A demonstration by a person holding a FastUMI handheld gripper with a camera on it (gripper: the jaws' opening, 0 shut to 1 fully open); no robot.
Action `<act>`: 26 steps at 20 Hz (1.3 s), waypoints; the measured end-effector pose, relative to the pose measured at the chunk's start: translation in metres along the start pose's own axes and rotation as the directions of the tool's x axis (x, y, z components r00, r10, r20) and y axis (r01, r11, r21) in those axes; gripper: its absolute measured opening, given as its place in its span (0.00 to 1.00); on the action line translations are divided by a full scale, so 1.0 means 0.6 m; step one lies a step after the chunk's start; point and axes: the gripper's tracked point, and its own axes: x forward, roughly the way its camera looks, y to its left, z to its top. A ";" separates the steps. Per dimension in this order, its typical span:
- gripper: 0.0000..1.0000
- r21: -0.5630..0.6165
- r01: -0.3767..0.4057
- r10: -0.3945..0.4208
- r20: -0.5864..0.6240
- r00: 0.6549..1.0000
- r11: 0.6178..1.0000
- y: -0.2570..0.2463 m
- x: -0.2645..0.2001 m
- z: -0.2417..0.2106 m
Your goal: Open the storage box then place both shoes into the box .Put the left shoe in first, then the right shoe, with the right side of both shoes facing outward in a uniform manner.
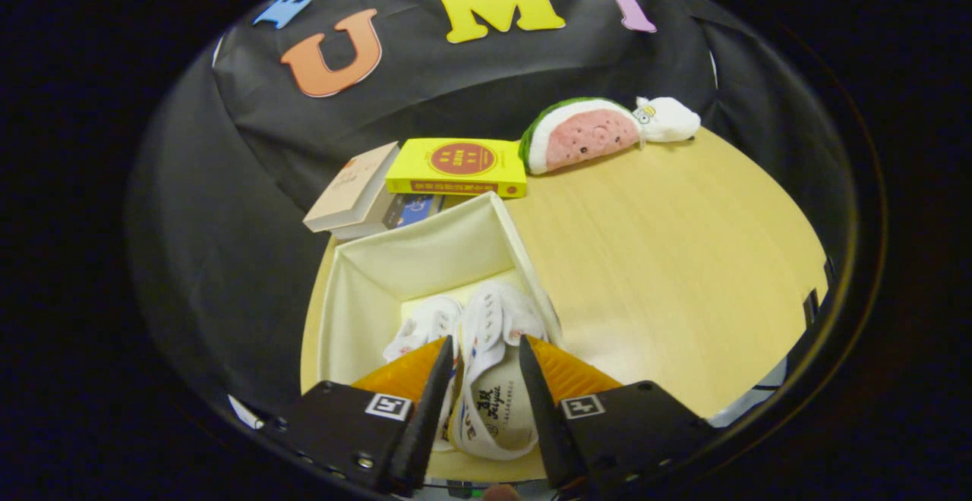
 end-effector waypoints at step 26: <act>0.96 -0.174 0.076 0.046 0.606 0.794 0.982 -0.486 -0.421 0.350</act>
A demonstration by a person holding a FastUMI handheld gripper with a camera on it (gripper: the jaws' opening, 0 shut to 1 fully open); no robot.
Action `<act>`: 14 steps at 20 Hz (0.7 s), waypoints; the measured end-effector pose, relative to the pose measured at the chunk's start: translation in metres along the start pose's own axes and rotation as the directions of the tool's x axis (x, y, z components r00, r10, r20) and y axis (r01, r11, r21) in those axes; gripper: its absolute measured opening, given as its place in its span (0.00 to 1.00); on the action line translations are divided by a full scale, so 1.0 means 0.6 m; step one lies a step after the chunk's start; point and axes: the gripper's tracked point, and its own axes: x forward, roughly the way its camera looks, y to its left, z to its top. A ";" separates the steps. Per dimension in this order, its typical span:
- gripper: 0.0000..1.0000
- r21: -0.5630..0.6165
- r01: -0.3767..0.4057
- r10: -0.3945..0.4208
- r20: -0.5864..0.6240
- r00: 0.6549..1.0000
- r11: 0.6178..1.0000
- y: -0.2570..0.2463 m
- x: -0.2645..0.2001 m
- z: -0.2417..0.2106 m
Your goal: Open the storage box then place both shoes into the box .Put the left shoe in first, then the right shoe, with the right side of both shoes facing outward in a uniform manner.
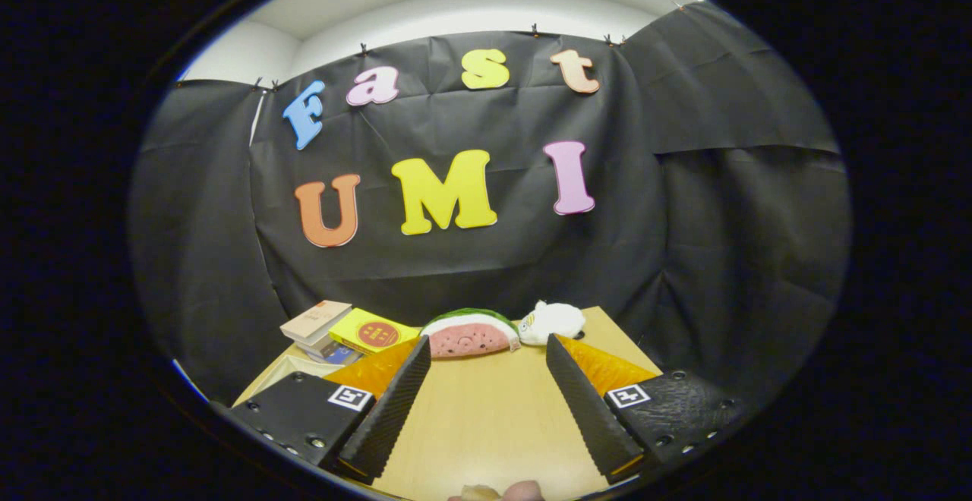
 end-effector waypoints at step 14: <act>0.96 0.013 -0.043 0.043 0.030 0.999 0.999 -0.034 -0.049 -0.014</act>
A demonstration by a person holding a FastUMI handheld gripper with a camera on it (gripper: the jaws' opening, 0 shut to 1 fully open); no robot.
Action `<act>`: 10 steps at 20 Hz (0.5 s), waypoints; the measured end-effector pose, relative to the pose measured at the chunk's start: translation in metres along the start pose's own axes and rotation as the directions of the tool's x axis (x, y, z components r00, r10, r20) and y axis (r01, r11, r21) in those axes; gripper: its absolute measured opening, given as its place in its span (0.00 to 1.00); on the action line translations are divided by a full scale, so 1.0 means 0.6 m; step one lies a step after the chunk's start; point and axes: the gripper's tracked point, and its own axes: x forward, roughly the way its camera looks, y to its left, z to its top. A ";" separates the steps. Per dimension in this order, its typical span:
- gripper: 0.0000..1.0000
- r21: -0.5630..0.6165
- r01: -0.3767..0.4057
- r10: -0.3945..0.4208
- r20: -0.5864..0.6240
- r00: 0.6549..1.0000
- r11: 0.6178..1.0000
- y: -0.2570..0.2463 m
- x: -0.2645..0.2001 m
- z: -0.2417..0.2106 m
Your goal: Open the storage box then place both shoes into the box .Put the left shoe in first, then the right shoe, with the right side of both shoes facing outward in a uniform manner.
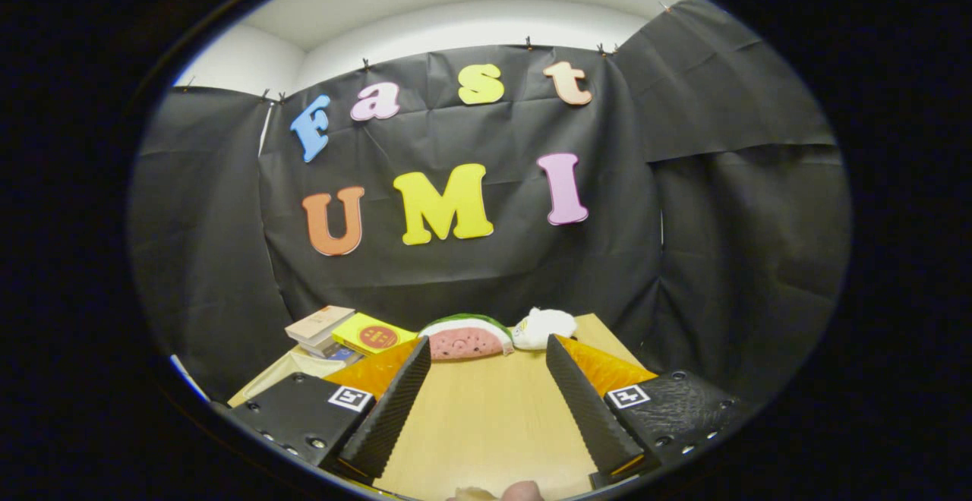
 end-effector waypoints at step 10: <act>0.96 -0.010 -0.046 0.046 -0.025 0.999 0.999 0.038 -0.013 -0.010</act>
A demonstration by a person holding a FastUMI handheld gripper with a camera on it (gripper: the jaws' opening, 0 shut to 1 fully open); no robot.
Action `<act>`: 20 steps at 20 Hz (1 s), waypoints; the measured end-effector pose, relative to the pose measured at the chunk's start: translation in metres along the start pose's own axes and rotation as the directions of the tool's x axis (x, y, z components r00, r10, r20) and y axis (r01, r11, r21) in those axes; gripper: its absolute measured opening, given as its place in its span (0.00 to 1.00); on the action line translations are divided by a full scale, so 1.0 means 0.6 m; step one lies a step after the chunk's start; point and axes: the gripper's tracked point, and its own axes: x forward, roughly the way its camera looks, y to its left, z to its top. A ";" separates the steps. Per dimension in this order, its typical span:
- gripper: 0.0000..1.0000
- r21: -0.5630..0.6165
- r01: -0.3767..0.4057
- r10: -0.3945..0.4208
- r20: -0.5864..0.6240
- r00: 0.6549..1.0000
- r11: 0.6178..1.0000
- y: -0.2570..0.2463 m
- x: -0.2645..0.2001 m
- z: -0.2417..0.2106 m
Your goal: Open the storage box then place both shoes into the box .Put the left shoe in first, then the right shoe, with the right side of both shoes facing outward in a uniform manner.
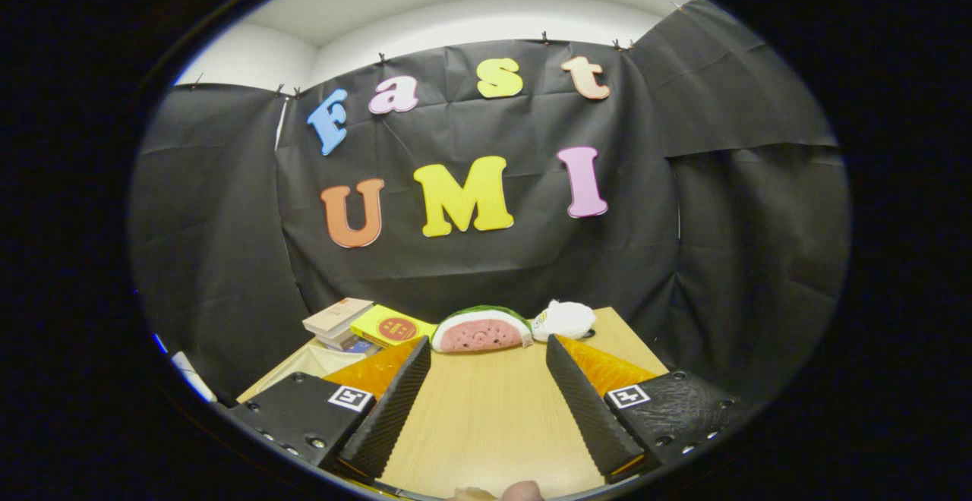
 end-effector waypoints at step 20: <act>0.96 -0.020 -0.053 0.053 -0.030 0.998 0.998 0.036 0.021 -0.005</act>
